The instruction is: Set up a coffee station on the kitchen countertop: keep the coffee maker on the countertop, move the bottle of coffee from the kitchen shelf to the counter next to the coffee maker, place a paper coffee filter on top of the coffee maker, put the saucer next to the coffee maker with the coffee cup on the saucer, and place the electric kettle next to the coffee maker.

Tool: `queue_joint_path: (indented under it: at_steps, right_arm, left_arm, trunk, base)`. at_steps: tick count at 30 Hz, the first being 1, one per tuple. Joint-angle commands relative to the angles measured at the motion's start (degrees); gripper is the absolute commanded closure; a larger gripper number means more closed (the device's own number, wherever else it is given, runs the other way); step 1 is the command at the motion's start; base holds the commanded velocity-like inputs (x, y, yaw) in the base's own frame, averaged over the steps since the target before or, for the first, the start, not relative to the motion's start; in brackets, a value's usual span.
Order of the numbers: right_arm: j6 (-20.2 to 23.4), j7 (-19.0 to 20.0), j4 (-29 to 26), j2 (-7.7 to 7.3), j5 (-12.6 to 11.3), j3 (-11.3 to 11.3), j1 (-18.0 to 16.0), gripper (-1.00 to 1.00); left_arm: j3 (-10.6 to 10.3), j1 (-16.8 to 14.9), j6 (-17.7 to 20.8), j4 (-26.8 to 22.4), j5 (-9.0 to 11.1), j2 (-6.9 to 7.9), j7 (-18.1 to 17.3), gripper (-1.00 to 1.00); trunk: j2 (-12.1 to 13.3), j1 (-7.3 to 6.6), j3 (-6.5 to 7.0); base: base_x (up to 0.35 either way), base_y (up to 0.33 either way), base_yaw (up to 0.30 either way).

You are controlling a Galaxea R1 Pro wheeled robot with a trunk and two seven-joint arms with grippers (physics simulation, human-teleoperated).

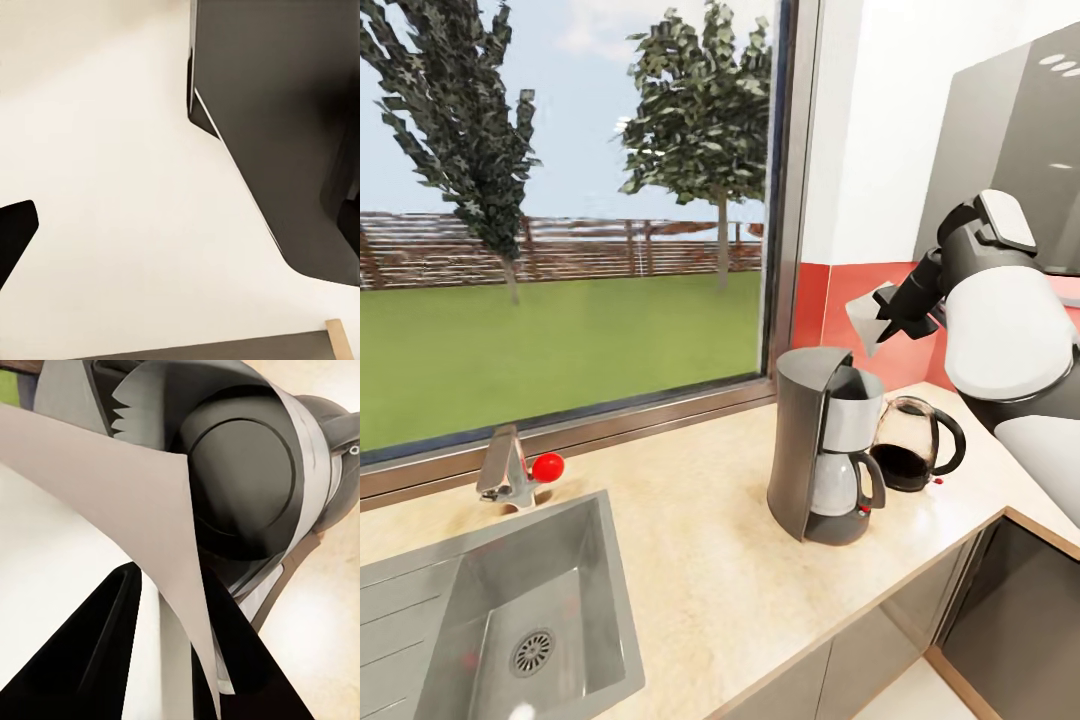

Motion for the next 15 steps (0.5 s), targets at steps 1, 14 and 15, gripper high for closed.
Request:
queue_joint_path:
  at_steps: [1, 14, 15]
  right_arm:
    - [0.43, -0.40, -0.11, 0.05, -0.22, -0.22, -0.02, 1.00]
    - [0.45, -0.40, -0.19, 0.11, -0.25, -0.10, -0.02, 1.00]
    - [0.45, -0.40, -0.19, 0.11, -0.25, -0.09, -0.02, 1.00]
  left_arm:
    - [0.04, 0.00, -0.18, 0.06, 0.12, -0.02, 0.15, -1.00]
    - [0.04, 0.00, -0.18, 0.06, 0.13, -0.01, 0.15, -1.00]
    - [0.04, 0.00, -0.18, 0.06, 0.13, 0.01, 0.15, -1.00]
  trunk:
    - [-0.02, 0.02, -0.01]
    - [-0.02, 0.02, -0.01]
    - [-0.02, 0.02, -0.01]
  base:
    - [0.000, 0.000, 0.000]
    - [0.005, 0.000, 0.000]
    - [0.062, 0.000, 0.000]
